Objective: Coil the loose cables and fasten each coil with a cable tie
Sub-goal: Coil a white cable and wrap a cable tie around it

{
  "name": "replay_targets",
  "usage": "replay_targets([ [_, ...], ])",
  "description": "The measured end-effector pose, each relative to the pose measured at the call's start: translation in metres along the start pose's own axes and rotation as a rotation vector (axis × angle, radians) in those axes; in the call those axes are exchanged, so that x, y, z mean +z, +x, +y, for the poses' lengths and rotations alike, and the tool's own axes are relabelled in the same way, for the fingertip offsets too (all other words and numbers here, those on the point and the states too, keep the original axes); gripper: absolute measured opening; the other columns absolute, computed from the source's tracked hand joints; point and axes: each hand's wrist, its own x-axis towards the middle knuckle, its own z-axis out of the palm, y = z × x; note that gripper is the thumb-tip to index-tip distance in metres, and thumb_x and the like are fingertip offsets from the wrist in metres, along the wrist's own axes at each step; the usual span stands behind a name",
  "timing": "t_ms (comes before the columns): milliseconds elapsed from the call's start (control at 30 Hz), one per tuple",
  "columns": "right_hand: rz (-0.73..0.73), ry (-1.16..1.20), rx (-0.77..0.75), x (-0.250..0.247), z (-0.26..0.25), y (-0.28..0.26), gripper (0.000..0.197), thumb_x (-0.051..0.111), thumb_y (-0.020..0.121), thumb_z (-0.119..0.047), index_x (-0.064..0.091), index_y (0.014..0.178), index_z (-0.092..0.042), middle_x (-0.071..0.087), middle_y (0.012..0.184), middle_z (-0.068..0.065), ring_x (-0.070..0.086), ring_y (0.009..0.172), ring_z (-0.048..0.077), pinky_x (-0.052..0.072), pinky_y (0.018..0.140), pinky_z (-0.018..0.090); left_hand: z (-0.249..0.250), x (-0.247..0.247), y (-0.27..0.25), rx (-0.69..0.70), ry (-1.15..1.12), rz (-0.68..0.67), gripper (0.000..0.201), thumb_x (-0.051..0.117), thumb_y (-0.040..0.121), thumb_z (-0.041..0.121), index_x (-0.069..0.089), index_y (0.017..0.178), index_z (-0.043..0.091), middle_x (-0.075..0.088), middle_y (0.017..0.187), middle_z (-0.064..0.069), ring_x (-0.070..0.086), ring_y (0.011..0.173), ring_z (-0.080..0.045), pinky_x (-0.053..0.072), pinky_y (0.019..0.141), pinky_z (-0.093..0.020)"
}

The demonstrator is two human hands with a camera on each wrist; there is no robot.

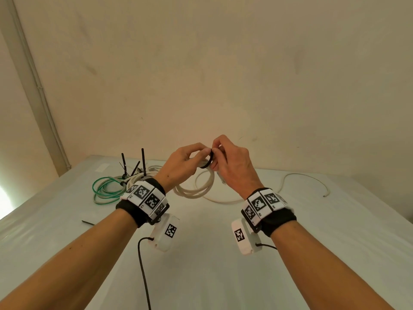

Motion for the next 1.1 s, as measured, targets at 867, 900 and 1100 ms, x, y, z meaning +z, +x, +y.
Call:
replay_targets([
  [867,-0.011,0.334,0.291,-0.018,-0.009,0.006,0.011,0.063,0.103,-0.024,0.071,0.107,-0.017,0.076,0.095,-0.004,0.072,0.079,0.012,0.059,0.08,0.03,0.016,0.016,-0.008,-0.132,-0.292,0.073,0.016,0.055,0.102,0.016,0.064,0.094,0.005,0.05,0.057,0.007,0.033,0.048,-0.015,0.023,0.047,-0.027],
  [900,-0.054,0.372,0.282,-0.02,-0.008,0.006,0.012,0.066,0.101,-0.023,0.075,0.107,-0.018,0.078,0.096,-0.003,0.074,0.087,0.01,0.059,0.086,0.028,0.017,0.017,-0.007,-0.132,-0.302,0.074,0.017,0.055,0.102,0.016,0.062,0.092,0.004,0.049,0.056,0.007,0.033,0.048,-0.014,0.023,0.047,-0.026],
  [1100,0.043,0.346,0.204,-0.019,-0.006,0.004,0.01,0.073,0.097,-0.021,0.081,0.094,-0.017,0.077,0.083,-0.007,0.069,0.074,0.004,0.051,0.072,0.022,0.023,0.019,-0.009,-0.129,-0.329,0.066,0.018,0.055,0.102,0.016,0.061,0.085,0.012,0.046,0.057,0.005,0.035,0.049,-0.014,0.025,0.047,-0.025],
])
